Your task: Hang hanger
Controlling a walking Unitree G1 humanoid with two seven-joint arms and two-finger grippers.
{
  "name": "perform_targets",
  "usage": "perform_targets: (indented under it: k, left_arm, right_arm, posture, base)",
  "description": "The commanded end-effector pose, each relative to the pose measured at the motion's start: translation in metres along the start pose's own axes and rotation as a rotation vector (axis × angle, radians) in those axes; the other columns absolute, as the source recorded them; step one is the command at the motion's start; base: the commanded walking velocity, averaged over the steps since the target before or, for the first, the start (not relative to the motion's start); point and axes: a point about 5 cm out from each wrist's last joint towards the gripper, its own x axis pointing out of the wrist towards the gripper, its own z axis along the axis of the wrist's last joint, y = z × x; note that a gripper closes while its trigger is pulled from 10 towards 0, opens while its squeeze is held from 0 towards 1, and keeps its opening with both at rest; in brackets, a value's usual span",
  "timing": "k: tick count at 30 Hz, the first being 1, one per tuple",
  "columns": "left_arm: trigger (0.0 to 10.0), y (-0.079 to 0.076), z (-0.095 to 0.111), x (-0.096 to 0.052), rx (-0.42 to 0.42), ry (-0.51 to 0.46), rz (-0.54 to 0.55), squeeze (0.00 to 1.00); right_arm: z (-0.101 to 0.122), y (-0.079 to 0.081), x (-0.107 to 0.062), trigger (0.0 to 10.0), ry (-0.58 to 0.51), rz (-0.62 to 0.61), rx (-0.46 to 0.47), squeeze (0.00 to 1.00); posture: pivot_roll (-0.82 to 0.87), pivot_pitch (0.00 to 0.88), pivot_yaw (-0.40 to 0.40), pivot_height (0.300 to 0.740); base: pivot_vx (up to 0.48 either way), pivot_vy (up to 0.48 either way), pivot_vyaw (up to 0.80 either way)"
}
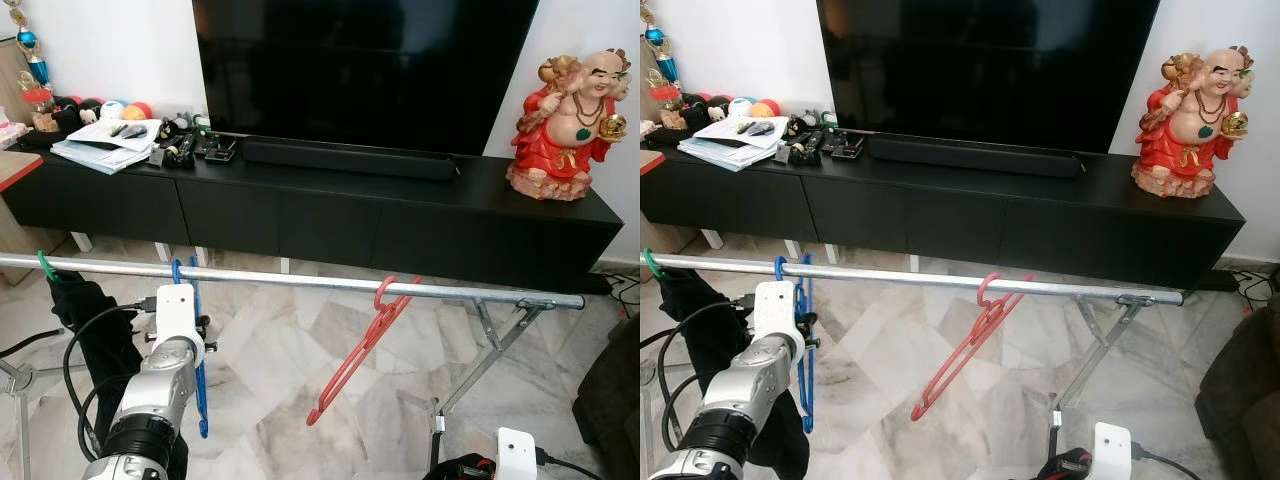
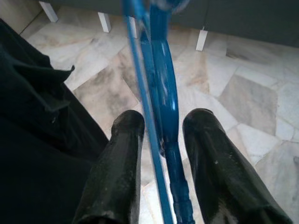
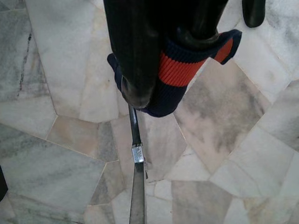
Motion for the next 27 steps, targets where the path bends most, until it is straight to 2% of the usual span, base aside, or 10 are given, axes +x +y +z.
perform_targets:
  k: [1, 27]
  left_arm:
    - [0.0, -0.0012, 0.0073, 0.0013, -0.008, -0.019, 0.002, 0.00]
    - [0.0, 0.0000, 0.0001, 0.0004, 0.016, 0.010, -0.020, 0.00]
  right_arm:
    - [0.0041, -0.0011, 0.0005, 10.0, -0.013, -0.001, 0.000, 0.00]
    - [0.0056, -0.0023, 0.0008, 10.0, -0.008, -0.001, -0.001, 0.00]
  posture:
    - [0.16, 0.000, -0.052, 0.740]
    - [0.16, 0.000, -0.061, 0.740]
  base:
    - [0.000, 0.000, 0.00]
    - [0.000, 0.000, 0.00]
